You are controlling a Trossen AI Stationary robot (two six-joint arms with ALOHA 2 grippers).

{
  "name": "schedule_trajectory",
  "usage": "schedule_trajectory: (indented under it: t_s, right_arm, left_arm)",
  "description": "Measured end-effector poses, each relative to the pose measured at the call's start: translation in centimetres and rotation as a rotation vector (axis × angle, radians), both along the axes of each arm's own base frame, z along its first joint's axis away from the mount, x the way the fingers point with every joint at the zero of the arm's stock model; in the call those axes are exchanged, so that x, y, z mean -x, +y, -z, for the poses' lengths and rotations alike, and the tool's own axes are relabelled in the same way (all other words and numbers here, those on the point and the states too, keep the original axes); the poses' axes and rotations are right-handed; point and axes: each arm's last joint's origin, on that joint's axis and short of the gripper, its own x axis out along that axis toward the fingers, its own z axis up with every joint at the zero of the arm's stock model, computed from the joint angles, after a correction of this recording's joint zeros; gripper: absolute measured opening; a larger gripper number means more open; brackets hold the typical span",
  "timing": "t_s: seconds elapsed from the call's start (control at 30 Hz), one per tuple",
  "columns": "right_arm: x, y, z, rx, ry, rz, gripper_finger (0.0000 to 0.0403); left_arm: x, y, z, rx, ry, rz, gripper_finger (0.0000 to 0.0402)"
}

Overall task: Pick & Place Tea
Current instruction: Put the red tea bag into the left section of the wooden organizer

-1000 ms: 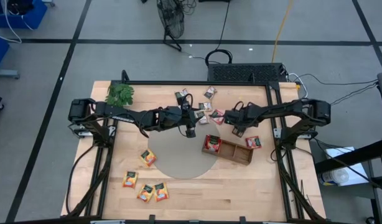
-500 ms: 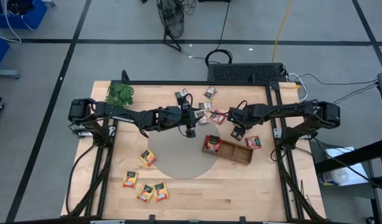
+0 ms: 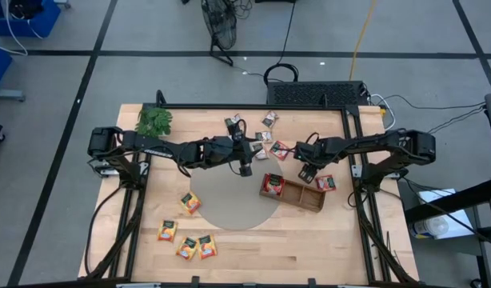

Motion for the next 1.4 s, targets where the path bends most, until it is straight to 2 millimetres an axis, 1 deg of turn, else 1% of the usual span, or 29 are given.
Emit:
schedule_trajectory:
  t_s: [0.1,0.23,0.27,0.4,0.53,0.6,0.67,0.73,0.8,0.9,0.97,1.03,1.13,1.2,1.3,1.4]
  right_arm:
    - [0.0,0.0,0.0,-0.001,0.000,-0.002,0.0117]
    - [0.0,0.0,0.0,-0.004,0.003,-0.029,0.0024]
    - [0.0,0.0,0.0,-0.004,0.002,-0.041,0.0013]
    - [-0.4,0.1,-0.1,0.036,-0.027,-0.087,0.0003]
    - [-0.8,0.7,-1.3,0.125,-0.087,-0.143,0.0000]
    - [-0.9,1.1,-2.5,0.188,-0.125,-0.161,0.0000]
    - [-1.0,1.3,-4.0,0.272,-0.194,-0.161,0.0000]
    - [-0.6,1.5,-4.9,0.283,-0.232,-0.143,0.0003]
    - [0.1,1.7,-5.4,0.249,-0.237,-0.145,0.0015]
    - [1.0,1.8,-5.7,0.204,-0.207,-0.120,0.0055]
    - [1.8,1.8,-5.4,0.164,-0.136,-0.081,0.0094]
    - [2.3,1.7,-5.0,0.149,-0.103,-0.037,0.0138]
    - [2.6,1.4,-4.1,0.154,-0.114,0.009,0.0202]
    - [2.7,1.2,-3.4,0.157,-0.140,0.024,0.0235]
    - [2.9,0.8,-2.7,0.157,-0.171,0.048,0.0267]
    - [3.4,0.6,-1.9,0.105,-0.165,0.068,0.0277]
  left_arm:
    - [0.0,0.0,0.0,0.000,-0.001,0.000,0.0157]
    - [0.0,0.0,0.0,0.000,0.000,0.000,0.0157]
    - [0.0,0.0,0.0,0.001,0.000,0.000,0.0157]
    - [0.0,0.0,0.0,0.013,-0.005,-0.004,0.0157]
    - [0.0,0.0,0.0,0.015,-0.006,-0.005,0.0157]
    - [0.0,0.0,0.0,0.015,-0.005,-0.005,0.0157]
    - [0.0,0.0,0.0,0.017,-0.006,-0.005,0.0157]
    - [0.0,0.0,0.0,0.017,-0.007,-0.005,0.0157]
    - [0.0,0.0,0.0,0.017,-0.007,-0.005,0.0157]
    - [0.0,0.0,0.0,0.018,-0.007,-0.005,0.0157]
    - [0.0,0.0,0.0,0.018,-0.007,-0.005,0.0157]
    - [0.0,0.0,0.0,0.018,-0.008,-0.006,0.0157]
    - [0.0,0.0,0.0,0.018,-0.009,-0.006,0.0157]
    - [0.0,0.0,0.0,0.019,-0.012,-0.006,0.0157]
    - [0.0,0.0,-0.1,0.021,-0.017,-0.007,0.0157]
    - [0.0,0.0,-0.1,0.023,-0.018,-0.007,0.0157]
